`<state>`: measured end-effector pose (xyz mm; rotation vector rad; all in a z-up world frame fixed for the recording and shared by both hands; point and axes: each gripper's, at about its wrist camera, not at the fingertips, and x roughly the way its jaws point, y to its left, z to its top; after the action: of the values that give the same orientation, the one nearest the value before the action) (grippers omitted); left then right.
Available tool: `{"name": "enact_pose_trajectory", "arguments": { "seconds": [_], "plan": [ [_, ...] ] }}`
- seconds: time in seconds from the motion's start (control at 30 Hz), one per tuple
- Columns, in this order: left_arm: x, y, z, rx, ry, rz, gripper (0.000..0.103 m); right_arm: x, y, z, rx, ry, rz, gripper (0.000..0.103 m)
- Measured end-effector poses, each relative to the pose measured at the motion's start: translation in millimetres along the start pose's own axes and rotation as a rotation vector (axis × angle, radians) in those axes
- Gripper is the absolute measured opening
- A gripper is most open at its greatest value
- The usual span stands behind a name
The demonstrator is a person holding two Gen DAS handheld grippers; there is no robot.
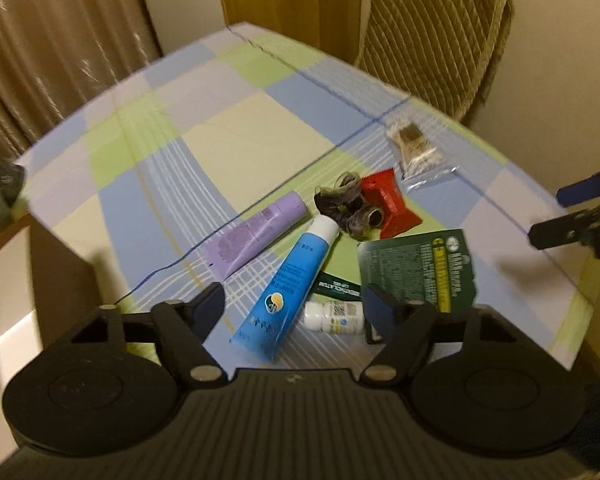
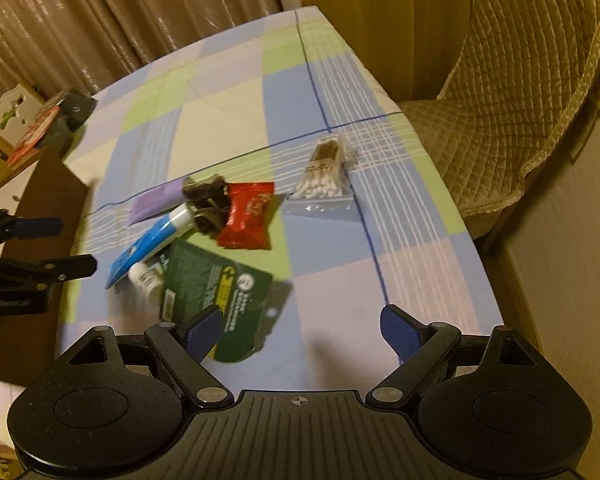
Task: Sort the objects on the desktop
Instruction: 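Grasp the blue tube with the left tool while the right tool grasps the cotton swab bag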
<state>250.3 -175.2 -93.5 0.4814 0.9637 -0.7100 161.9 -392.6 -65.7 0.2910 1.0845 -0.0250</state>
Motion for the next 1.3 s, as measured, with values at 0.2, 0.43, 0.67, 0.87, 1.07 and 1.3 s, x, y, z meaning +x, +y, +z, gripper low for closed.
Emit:
{"name": "enact_pose_trajectory", "arguments": {
  "seconds": [0.2,0.43,0.67,0.87,1.07,1.3],
  "plan": [
    [50.2,9.8,14.6,0.000,0.087,-0.047,0.056,16.5,-11.8,14.1,0.025,0.020,-0.016,0.088],
    [87.9,15.4,20.4,-0.020,0.147,-0.078,0.042,29.0,-29.1,23.2,0.059,0.025,-0.045,0.088],
    [104.1,14.4,25.9,-0.023,0.140,-0.079,0.034,36.4,-39.3,38.7,0.076,-0.003,-0.043,0.088],
    [96.8,22.0,18.9,-0.076,0.134,-0.063,0.027,49.4,-39.4,56.6,0.058,-0.046,-0.016,0.088],
    [76.2,37.6,5.2,-0.148,0.118,-0.027,0.027,83.3,-35.0,79.8,0.027,-0.060,-0.006,0.088],
    [54.5,47.1,4.4,-0.188,0.076,0.015,0.026,121.2,-21.7,101.8,-0.013,-0.067,-0.019,0.072]
  ]
}}
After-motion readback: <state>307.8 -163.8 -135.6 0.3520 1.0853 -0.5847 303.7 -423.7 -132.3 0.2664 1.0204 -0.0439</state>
